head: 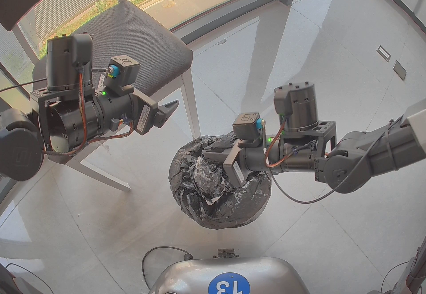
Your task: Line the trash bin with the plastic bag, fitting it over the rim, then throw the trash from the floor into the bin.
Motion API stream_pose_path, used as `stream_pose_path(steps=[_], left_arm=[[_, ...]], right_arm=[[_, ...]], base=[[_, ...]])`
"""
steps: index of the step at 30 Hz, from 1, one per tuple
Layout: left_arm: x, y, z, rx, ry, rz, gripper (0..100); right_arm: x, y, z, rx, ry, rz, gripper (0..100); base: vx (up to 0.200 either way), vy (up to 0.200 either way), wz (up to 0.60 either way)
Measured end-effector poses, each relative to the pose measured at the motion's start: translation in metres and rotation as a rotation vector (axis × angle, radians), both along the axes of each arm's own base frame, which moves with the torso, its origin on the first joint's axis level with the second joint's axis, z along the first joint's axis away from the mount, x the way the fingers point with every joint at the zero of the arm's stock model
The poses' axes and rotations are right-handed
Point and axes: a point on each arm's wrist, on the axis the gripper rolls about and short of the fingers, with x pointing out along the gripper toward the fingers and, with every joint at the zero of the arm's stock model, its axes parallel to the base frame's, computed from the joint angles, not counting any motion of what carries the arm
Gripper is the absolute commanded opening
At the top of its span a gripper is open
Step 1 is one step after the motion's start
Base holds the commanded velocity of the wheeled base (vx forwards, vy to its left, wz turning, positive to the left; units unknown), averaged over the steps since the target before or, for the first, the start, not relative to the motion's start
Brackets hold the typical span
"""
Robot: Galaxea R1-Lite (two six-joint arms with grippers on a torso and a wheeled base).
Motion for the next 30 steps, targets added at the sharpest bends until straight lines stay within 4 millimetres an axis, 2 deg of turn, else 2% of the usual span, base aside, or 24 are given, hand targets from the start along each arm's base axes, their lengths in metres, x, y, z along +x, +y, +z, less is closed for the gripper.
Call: stream_pose_path(steps=[9,17,18,25,30], left_arm=[[0.0,0.002,0.001,-0.002,-0.003,0.006,100],[-0.001,0.002,0.0,-0.004,0.003,-0.009,100],[-0.001,0.002,-0.001,-0.004,0.004,-0.011,100],[-0.001,0.006,-0.001,-0.004,0.006,-0.003,100],[-0.001,0.01,-0.003,-0.012,0.014,0.01,100]], right_arm=[[0.02,-0.006,-0.04,-0.067,0.024,-0.009,0],[0.046,-0.009,-0.07,-0.074,0.045,-0.037,0],[0.049,-0.008,-0.073,-0.07,0.046,-0.036,100],[0.059,-0.002,-0.088,-0.064,0.049,-0.025,100],[0.061,-0.004,-0.085,-0.063,0.038,-0.028,100]], base=[[0.0,0.0,0.0],[0.0,0.0,0.0],[0.0,0.0,0.0],[0.0,0.0,0.0],[0.0,0.0,0.0]])
